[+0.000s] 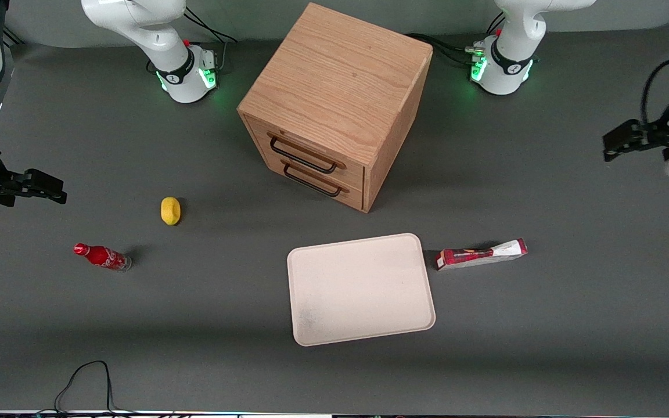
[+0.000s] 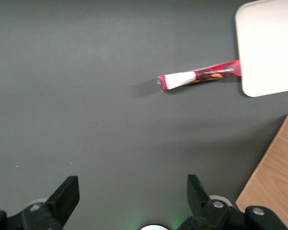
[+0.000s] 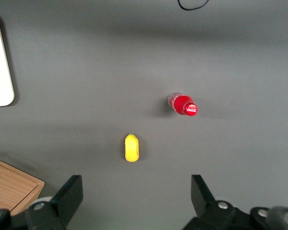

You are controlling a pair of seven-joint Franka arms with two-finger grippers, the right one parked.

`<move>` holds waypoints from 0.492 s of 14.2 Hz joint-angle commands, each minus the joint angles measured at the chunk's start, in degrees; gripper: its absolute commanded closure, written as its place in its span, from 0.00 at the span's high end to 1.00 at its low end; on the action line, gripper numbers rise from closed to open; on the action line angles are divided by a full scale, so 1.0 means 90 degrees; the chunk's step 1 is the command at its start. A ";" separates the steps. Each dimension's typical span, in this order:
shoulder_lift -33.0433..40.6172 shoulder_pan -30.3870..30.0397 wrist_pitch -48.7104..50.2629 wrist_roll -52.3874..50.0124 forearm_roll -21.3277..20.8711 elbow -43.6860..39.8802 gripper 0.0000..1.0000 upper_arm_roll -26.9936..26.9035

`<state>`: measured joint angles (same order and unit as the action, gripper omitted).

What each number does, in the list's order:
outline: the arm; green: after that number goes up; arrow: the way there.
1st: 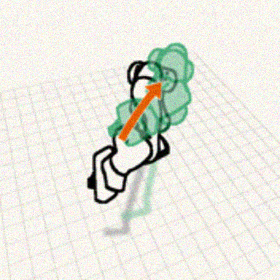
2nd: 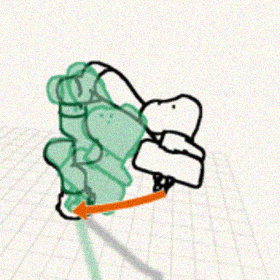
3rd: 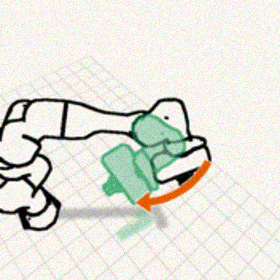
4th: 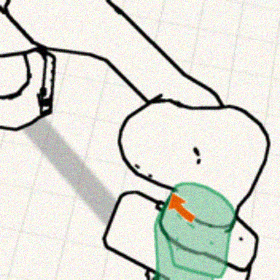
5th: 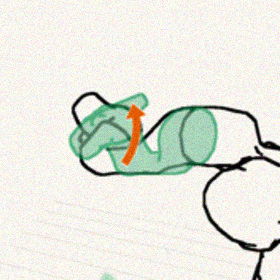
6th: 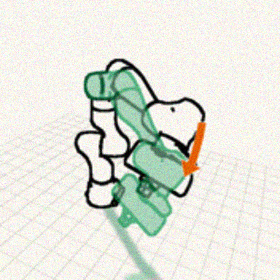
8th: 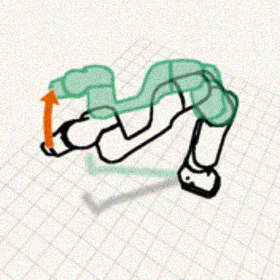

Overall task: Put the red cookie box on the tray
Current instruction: 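Move the open left gripper down over the red shortbread box end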

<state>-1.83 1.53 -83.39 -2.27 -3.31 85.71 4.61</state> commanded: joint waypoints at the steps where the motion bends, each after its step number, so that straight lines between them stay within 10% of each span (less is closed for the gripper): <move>1: -0.0197 0.0054 0.0232 -0.0994 -0.0013 -0.0391 1.00 0.0900; 7: -0.0656 0.0083 0.0603 -0.1079 -0.0033 -0.0998 1.00 0.1694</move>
<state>-5.42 2.09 -80.20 -14.21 -3.29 79.99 18.71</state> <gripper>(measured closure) 0.000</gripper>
